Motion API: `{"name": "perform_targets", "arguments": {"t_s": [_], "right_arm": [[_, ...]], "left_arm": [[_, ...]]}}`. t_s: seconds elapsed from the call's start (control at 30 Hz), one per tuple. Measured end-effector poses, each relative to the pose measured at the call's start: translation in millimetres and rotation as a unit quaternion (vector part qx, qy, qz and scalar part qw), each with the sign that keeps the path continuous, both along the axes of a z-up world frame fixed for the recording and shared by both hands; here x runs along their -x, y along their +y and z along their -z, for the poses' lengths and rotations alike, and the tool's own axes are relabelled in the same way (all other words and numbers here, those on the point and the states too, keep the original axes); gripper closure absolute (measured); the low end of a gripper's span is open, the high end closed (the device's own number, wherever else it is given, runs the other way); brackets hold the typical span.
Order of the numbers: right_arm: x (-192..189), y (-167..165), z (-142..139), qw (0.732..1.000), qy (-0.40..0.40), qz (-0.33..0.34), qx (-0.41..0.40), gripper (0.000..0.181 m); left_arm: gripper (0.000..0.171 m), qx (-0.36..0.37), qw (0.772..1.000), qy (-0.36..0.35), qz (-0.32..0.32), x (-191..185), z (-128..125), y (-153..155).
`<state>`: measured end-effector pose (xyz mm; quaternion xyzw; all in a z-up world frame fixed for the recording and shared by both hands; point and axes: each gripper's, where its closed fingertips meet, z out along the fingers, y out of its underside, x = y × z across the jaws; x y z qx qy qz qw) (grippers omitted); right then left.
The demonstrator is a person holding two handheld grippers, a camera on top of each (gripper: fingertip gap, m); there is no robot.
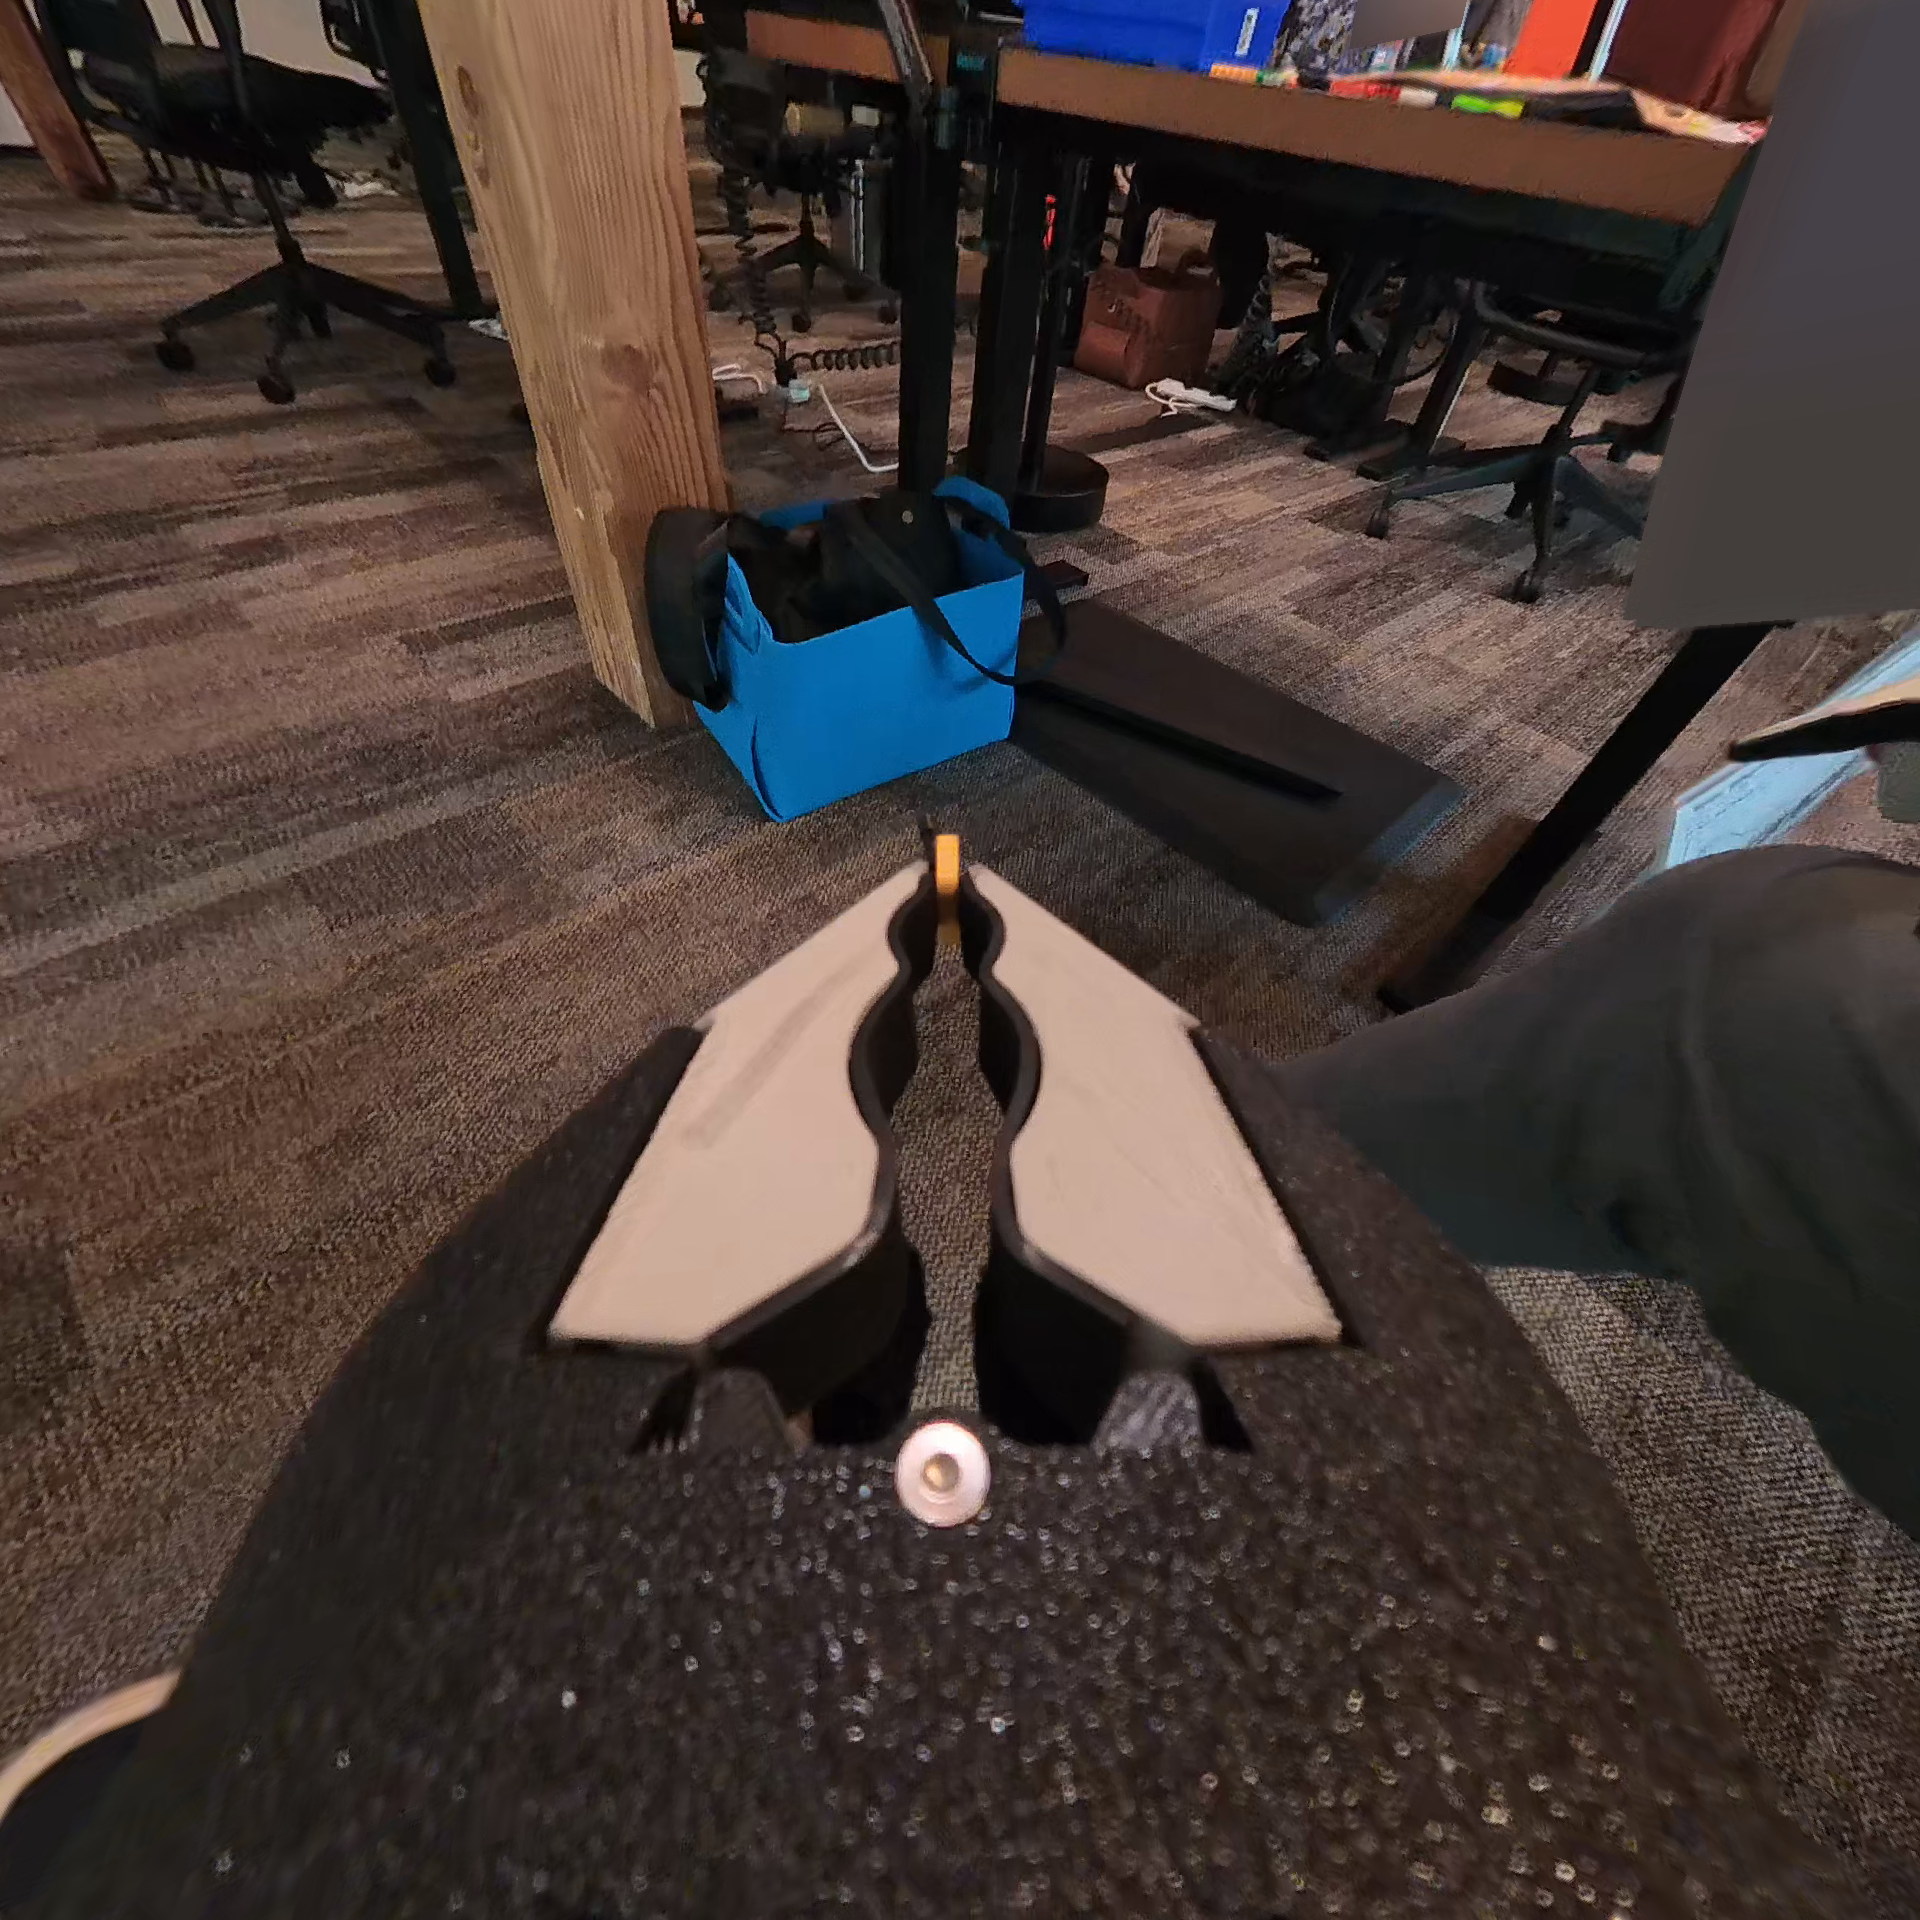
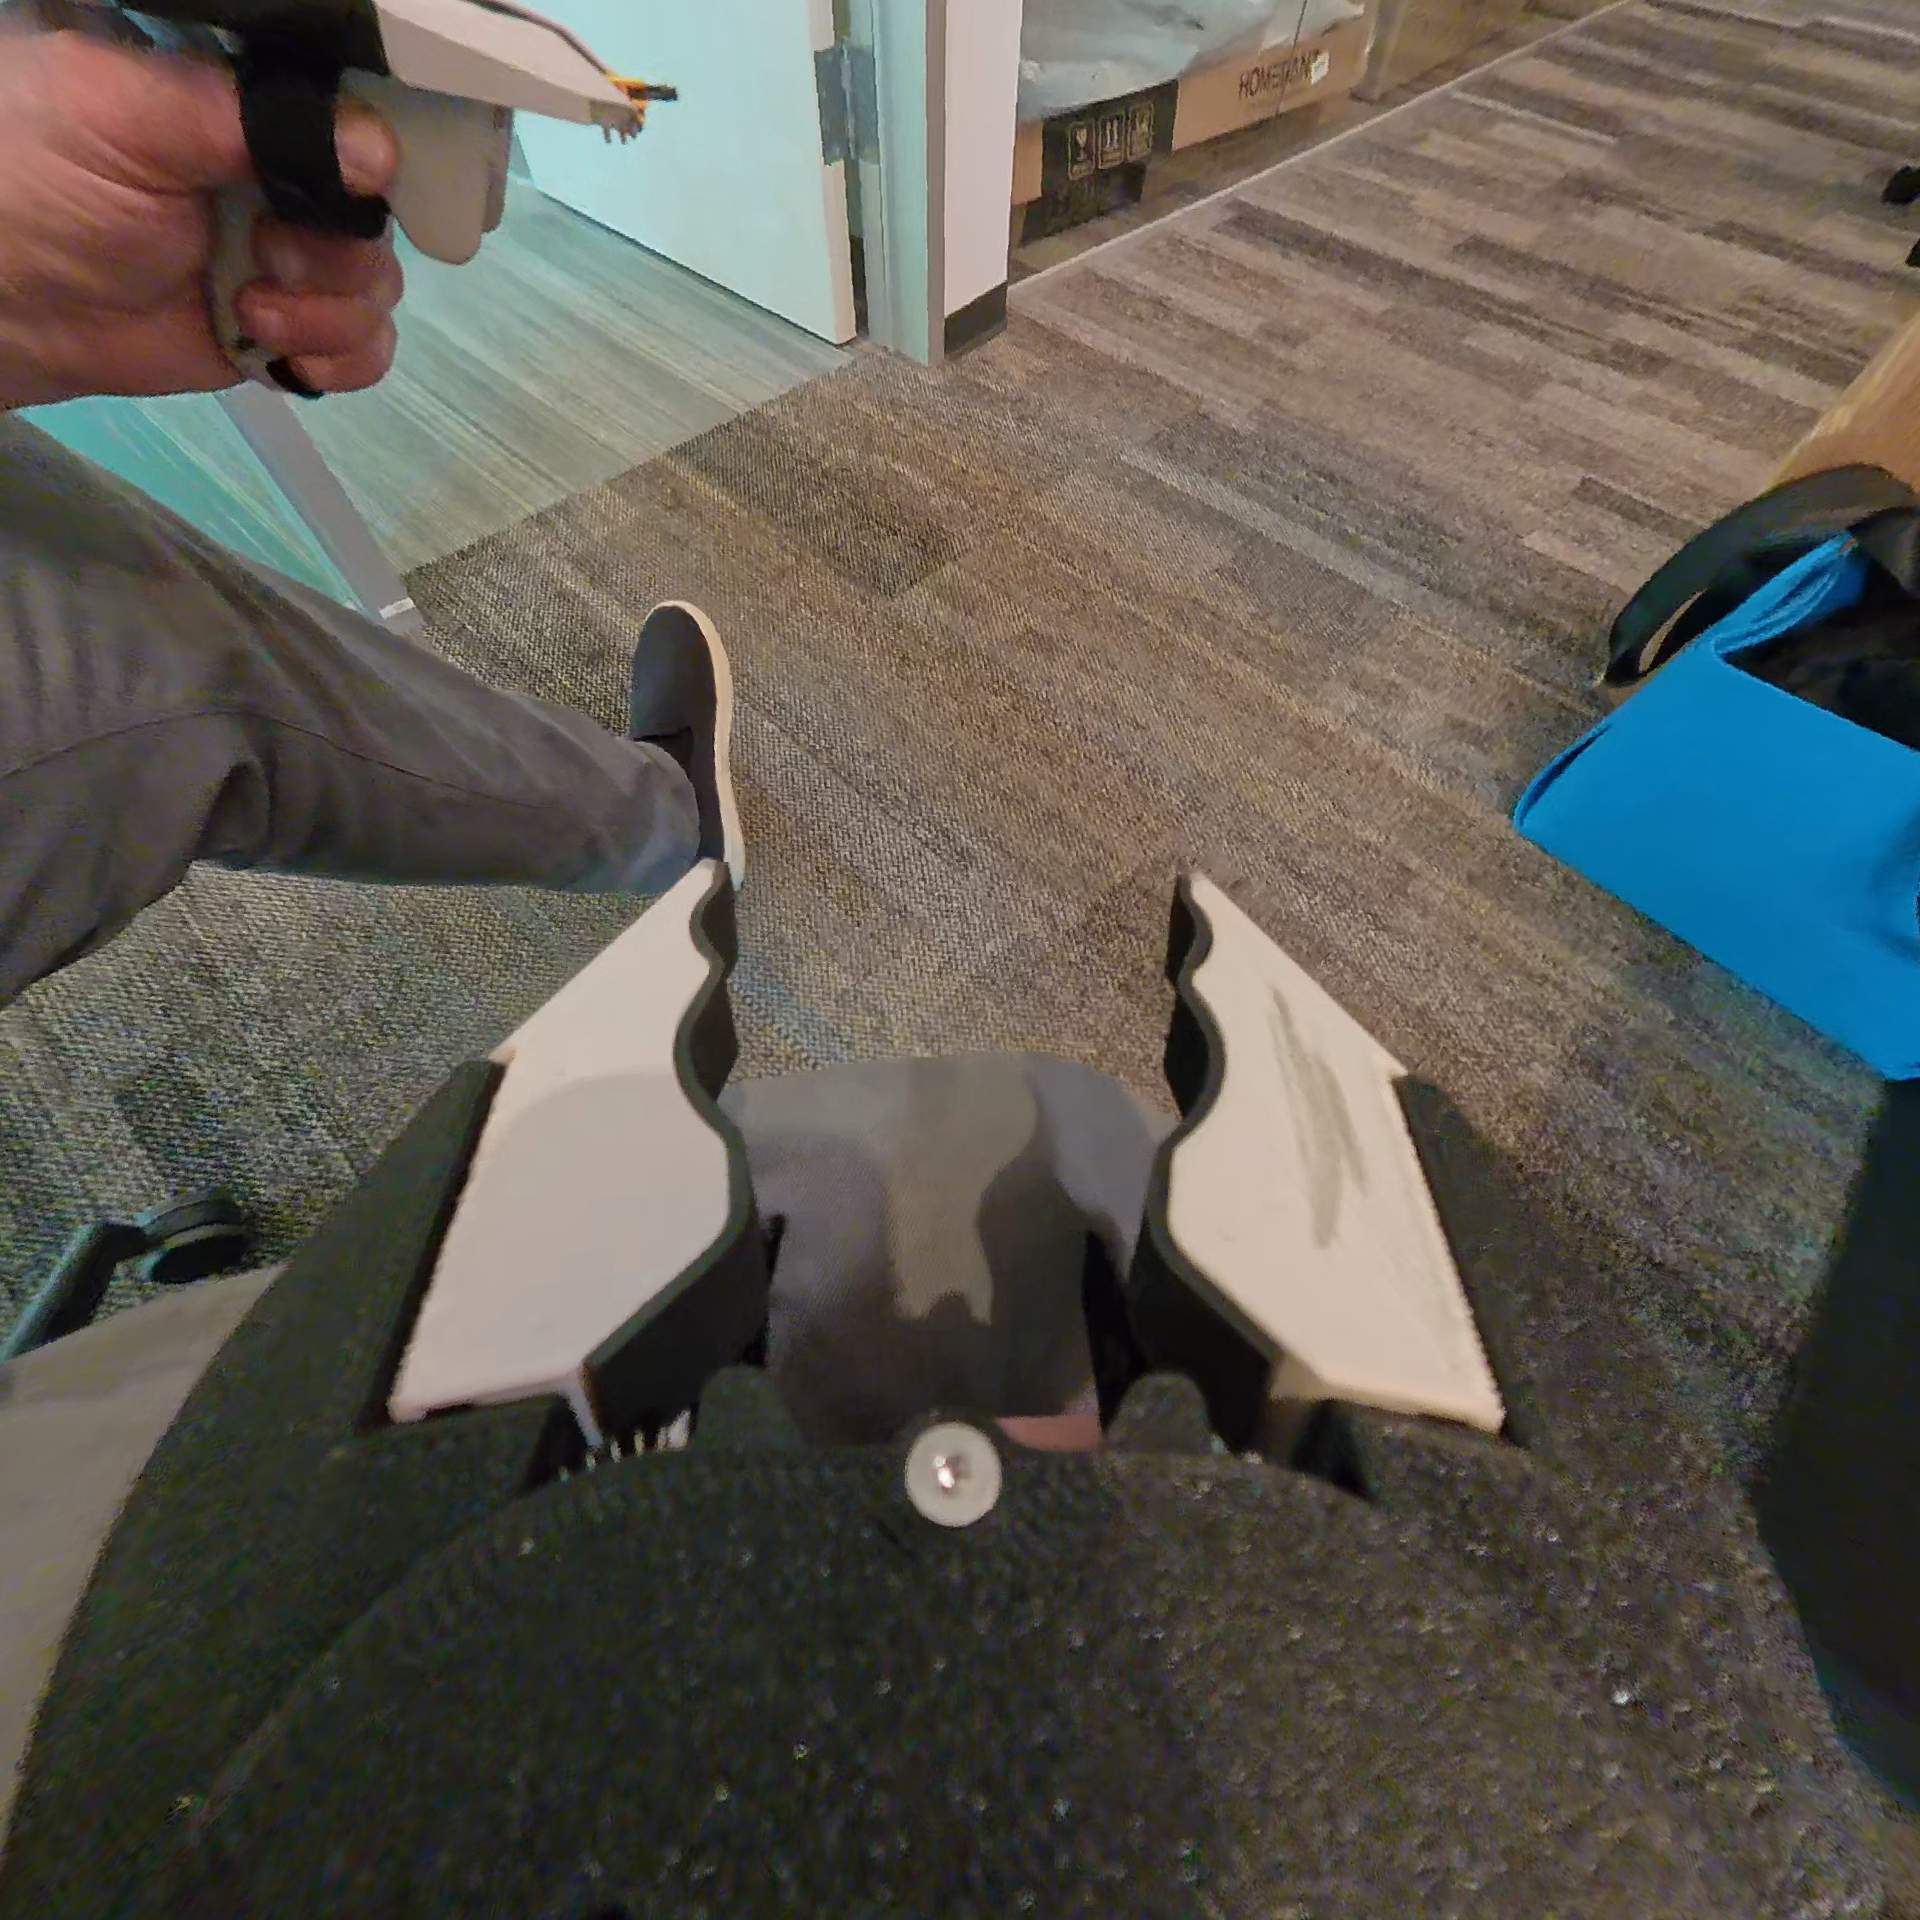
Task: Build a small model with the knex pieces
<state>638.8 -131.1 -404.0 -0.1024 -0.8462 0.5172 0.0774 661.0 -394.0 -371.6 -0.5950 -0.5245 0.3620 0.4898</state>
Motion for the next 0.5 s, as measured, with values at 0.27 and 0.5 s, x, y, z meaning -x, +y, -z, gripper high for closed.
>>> {"name": "perform_targets", "arguments": {"t_s": [0.27,0.5], "right_arm": [[39.3,-30.1,-19.9,0.999,0.036,0.002,0.025,0.100],[105.0,-51.7,-35.7,0.997,0.055,0.016,0.053,0.100]], "left_arm": [[0.171,-0.004,1.000,0.002,0.013,47.2,-18.7,-4.7],[0.170,0.018,0.999,-0.004,0.039,128.6,-29.4,2.1]]}}
